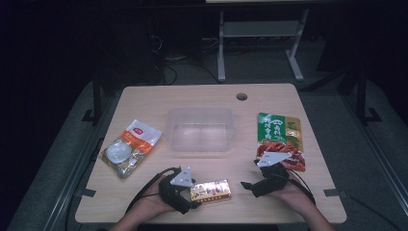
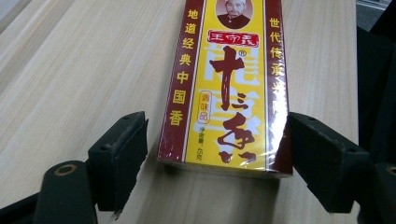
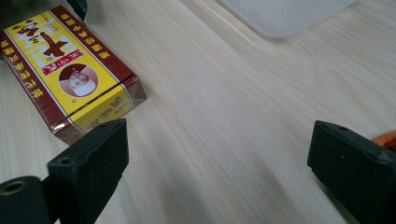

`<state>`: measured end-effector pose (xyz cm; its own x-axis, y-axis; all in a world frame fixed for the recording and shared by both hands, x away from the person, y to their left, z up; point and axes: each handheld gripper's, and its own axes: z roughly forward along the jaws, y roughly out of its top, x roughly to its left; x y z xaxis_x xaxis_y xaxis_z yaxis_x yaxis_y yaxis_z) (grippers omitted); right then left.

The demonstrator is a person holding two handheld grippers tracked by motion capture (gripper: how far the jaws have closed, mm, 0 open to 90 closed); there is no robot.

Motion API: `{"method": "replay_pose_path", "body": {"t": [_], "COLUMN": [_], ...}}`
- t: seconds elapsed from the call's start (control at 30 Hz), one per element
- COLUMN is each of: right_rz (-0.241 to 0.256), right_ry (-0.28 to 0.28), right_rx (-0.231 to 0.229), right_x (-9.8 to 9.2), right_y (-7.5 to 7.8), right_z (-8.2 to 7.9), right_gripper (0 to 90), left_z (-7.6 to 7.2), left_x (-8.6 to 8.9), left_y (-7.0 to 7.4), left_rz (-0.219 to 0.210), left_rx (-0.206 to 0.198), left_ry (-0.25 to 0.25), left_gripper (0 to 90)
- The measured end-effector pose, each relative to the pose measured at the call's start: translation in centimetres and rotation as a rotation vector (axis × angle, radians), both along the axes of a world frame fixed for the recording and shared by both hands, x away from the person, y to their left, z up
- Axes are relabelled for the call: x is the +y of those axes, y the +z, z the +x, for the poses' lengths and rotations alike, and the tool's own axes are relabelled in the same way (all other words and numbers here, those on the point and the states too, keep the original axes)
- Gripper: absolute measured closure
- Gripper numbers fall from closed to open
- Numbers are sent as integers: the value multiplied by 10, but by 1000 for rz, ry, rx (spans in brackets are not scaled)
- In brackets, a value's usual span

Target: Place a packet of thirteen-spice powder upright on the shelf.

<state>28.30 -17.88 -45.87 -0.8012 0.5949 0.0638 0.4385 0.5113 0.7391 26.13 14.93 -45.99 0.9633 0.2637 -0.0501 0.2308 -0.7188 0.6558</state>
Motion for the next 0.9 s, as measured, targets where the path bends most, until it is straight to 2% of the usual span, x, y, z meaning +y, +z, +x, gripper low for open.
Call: {"method": "replay_pose_path", "body": {"t": [0.3,0.5,0.63,0.7,0.8,0.9], "right_rz": [4,8,26,49,63,62], "right_ry": [1,5,13,29,42,59], "right_rx": [1,1,3,22,30,43], "right_x": [0,0,-1,-2,-2,-2], "right_y": [0,1,4,7,10,10], "right_z": [0,-1,0,0,0,-1], "right_gripper": [49,49,32,26,26,26], "left_z": [-1,-2,-2,-1,0,3], "left_x": [-4,-7,-7,-7,-4,1], "left_y": [-3,-3,-3,-3,-1,3], "left_rz": [10,27,26,26,16,-19], "left_rx": [0,-25,-20,-17,-13,13], "left_ry": [-19,-27,-24,-25,-21,-6], "left_gripper": [279,306,315,318,320,320]}}
